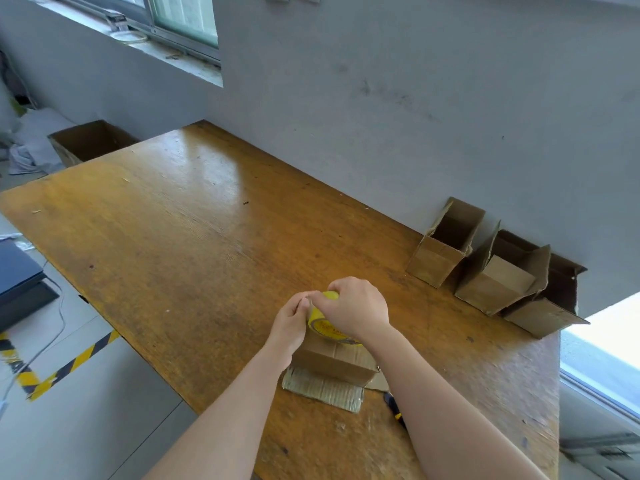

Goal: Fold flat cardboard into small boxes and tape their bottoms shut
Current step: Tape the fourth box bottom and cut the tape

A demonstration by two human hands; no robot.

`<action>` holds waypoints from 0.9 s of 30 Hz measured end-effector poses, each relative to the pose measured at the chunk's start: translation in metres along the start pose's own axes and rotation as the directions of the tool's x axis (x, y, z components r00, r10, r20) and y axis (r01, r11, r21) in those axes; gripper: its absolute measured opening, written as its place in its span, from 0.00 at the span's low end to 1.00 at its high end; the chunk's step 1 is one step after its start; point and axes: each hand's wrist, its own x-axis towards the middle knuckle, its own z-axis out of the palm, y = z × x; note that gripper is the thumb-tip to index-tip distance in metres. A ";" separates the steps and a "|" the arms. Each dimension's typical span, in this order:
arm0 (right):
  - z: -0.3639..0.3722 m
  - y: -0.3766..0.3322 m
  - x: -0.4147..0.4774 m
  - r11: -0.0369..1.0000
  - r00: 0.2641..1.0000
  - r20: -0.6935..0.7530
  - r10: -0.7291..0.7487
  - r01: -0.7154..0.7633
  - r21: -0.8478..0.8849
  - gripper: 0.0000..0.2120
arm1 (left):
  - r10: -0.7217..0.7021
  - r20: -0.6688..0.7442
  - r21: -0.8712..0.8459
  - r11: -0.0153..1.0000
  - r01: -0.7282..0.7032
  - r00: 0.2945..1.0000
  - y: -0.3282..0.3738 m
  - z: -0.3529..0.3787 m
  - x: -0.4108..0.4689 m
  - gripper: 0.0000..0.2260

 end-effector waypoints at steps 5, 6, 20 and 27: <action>-0.009 0.024 0.000 0.922 0.982 0.191 -0.003 -0.071 0.381 0.24 | 0.112 -0.023 0.119 0.987 -0.109 0.993 -0.012 0.000 0.007 0.13; -0.013 0.031 -0.003 0.883 0.971 0.239 -0.001 -0.111 0.457 0.26 | 0.131 -0.025 0.144 0.982 -0.126 0.991 -0.014 0.001 0.009 0.13; -0.037 0.090 -0.012 0.895 0.981 0.191 -0.043 -0.048 0.444 0.20 | 0.230 -0.016 0.406 0.891 -0.204 0.973 -0.021 -0.005 0.015 0.12; -0.039 0.112 -0.021 0.997 0.987 0.155 0.043 -0.052 0.056 0.23 | 0.224 -0.012 0.490 0.851 -0.189 0.975 -0.018 -0.007 0.016 0.12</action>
